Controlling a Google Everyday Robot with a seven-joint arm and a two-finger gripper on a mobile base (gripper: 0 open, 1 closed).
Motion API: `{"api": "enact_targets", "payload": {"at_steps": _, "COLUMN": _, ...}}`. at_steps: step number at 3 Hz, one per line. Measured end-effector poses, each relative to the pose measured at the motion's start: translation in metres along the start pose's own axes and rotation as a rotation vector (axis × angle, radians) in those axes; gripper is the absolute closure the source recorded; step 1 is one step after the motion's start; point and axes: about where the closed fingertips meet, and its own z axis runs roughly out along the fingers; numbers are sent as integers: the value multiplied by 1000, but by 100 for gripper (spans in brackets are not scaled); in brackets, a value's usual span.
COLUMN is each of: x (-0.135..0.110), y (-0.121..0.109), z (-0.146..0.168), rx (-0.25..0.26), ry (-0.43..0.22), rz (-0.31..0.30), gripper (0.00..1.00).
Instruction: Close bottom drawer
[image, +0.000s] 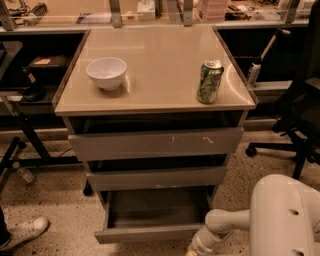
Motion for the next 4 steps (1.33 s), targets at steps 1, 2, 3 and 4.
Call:
{"api": "enact_targets", "payload": {"at_steps": 1, "x": 0, "y": 0, "z": 0, "rx": 0, "ry": 0, "rz": 0, "gripper": 65}}
{"api": "enact_targets", "payload": {"at_steps": 2, "x": -6, "y": -5, "z": -3, "rx": 35, "ry": 3, "rz": -9, "gripper": 88}}
{"api": "enact_targets", "payload": {"at_steps": 3, "x": -18, "y": -17, "z": -8, "rx": 101, "ry": 20, "rz": -30, "gripper": 100}}
{"api": "enact_targets", "payload": {"at_steps": 4, "x": -27, "y": -30, "z": -13, "rx": 165, "ry": 31, "rz": -42, "gripper": 100}}
